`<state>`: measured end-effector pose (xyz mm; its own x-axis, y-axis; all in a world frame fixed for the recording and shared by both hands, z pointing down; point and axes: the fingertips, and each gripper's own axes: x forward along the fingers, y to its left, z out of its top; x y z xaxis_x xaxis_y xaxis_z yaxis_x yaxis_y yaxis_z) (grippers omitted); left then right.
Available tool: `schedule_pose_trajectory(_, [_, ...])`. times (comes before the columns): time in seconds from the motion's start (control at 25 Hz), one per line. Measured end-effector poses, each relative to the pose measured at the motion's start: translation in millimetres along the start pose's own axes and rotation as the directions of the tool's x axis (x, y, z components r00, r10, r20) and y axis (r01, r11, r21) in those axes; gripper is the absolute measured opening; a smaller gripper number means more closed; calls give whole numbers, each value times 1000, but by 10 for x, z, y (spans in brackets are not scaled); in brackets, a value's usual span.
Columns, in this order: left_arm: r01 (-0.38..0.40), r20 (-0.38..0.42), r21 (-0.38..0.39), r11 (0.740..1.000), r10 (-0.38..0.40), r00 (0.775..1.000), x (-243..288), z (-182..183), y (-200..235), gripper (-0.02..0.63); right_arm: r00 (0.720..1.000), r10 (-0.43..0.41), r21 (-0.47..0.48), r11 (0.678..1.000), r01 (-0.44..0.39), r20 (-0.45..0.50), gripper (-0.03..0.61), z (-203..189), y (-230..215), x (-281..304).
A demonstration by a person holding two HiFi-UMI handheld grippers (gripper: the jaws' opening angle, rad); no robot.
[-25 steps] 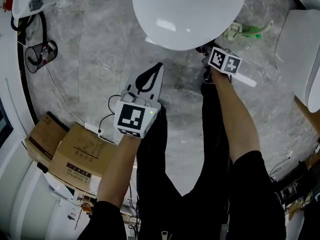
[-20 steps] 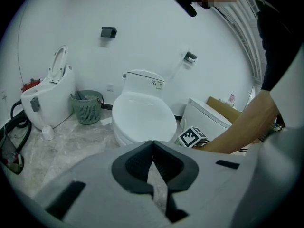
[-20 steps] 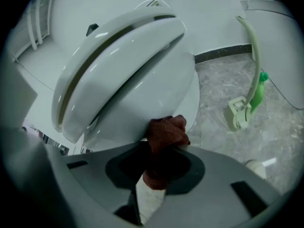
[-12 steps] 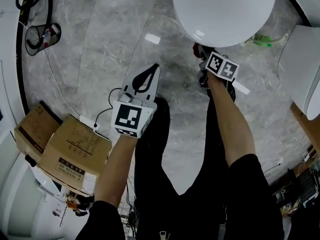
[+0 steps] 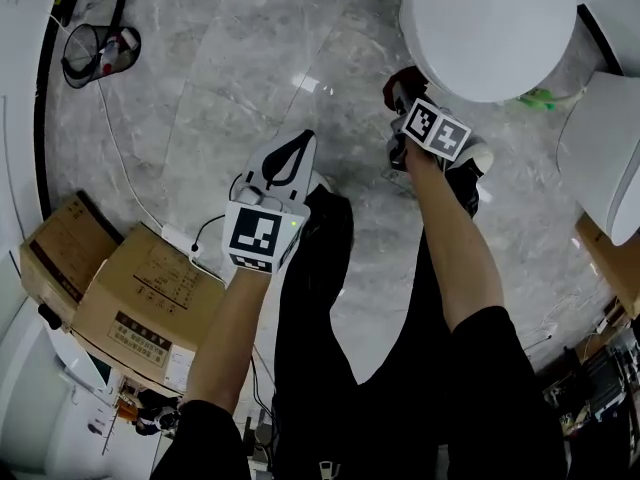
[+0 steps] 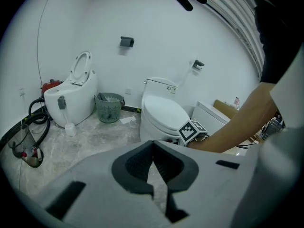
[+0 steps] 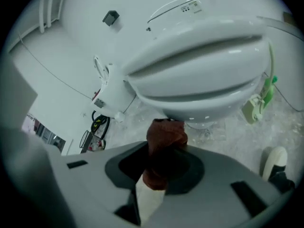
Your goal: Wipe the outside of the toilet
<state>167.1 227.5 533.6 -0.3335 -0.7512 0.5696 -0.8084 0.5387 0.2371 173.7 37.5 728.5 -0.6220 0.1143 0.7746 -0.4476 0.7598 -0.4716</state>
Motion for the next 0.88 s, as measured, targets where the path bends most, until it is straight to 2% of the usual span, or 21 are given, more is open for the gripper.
schedule_pose_trajectory(0.12, [-13, 18, -25, 1000, 14, 1000, -262, 18, 210, 5, 1000, 7, -46, 999, -7, -8, 81, -34, 319, -196])
schedule_pose_trajectory(0.24, [-18, 41, -37, 999, 20, 999, -559, 133, 361, 5, 999, 33, -165, 986, -37, -28, 83, -61, 769, -564])
schedule_pose_trajectory(0.32, [-7, 51, -14, 1000, 8, 999, -780, 287, 398, 5, 998, 37, -284, 958, -49, -46, 83, 0, 1082, -877])
schedule_pose_trajectory(0.4, [3, 58, 41, 999, -5, 998, -1048, 492, 447, 5, 997, 37, -405, 912, -62, -69, 94, 81, 1441, -1199])
schedule_pose_trajectory(0.48, [3, 58, 88, 996, -8, 998, -1341, 713, 555, 5, 996, 47, -476, 876, -75, -70, 94, 229, 1874, -1488])
schedule_pose_trajectory(0.68, [-11, 89, 109, 994, 1, 996, -1906, 1332, 822, 5, 990, 138, -484, 869, -107, 27, 94, 822, 2887, -2099])
schedule_pose_trajectory(0.88, [-41, 143, 95, 995, 27, 989, -2229, 2067, 1003, 5, 971, 212, -524, 842, -126, 107, 94, 1309, 3568, -2543])
